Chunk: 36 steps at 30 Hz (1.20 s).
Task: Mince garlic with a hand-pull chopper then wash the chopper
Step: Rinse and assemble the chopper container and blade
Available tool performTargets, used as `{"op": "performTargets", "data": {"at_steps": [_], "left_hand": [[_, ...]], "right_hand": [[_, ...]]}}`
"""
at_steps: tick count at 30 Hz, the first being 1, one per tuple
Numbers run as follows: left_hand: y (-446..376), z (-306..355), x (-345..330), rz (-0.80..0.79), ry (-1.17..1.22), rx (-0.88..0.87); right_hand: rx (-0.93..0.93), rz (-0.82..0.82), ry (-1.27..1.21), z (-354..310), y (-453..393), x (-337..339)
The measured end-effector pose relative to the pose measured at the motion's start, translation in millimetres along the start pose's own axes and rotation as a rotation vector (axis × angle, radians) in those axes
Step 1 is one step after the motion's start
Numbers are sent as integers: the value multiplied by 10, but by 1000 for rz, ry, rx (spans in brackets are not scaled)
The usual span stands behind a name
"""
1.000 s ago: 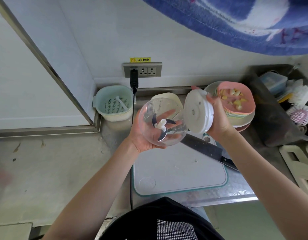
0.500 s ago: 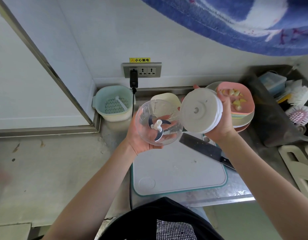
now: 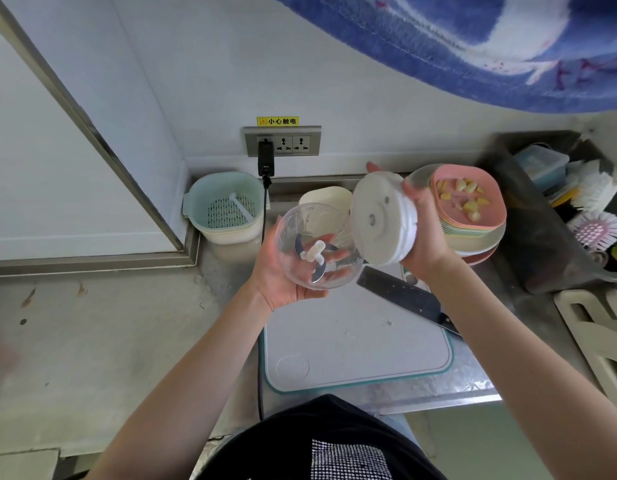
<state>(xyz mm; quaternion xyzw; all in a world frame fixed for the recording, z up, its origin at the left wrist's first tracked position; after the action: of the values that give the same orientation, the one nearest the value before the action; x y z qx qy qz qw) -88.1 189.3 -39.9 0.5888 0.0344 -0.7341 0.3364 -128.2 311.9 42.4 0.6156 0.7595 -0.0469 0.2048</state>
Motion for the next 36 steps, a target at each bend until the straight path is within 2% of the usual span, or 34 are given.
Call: {"op": "performTargets", "data": {"at_steps": [4, 9, 13, 17, 20, 30, 36], "left_hand": [[-16, 0, 116, 78, -88, 11], [-30, 29, 107, 92, -191, -7], [-56, 29, 204, 144, -179, -10], [-47, 23, 138, 170, -184, -57], [-30, 8, 78, 182, -202, -69], [-60, -6, -5, 51, -158, -22], [-35, -43, -198, 3, -188, -40]], "right_hand": [[178, -90, 577, -203, 40, -309], [167, -217, 762, -97, 71, -595], [278, -273, 1145, -76, 127, -728], [229, -255, 1385, 64, 117, -748], [216, -252, 1447, 138, 98, -740], [277, -204, 1341, 56, 40, -729], [283, -201, 1373, 62, 58, -763]]}}
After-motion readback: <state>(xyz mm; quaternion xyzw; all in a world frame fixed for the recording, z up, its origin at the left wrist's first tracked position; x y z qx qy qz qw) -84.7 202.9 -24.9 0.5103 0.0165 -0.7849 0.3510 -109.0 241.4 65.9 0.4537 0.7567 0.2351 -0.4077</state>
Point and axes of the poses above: each hand's wrist, its own y-axis away from the middle knuckle, its own x-axis out of the back of the hand, z = x × y, the point moved 8 cm from there along -y, towards the middle knuckle, and after that the axes turned 3 degrees about -y, right-handed, at the moved point
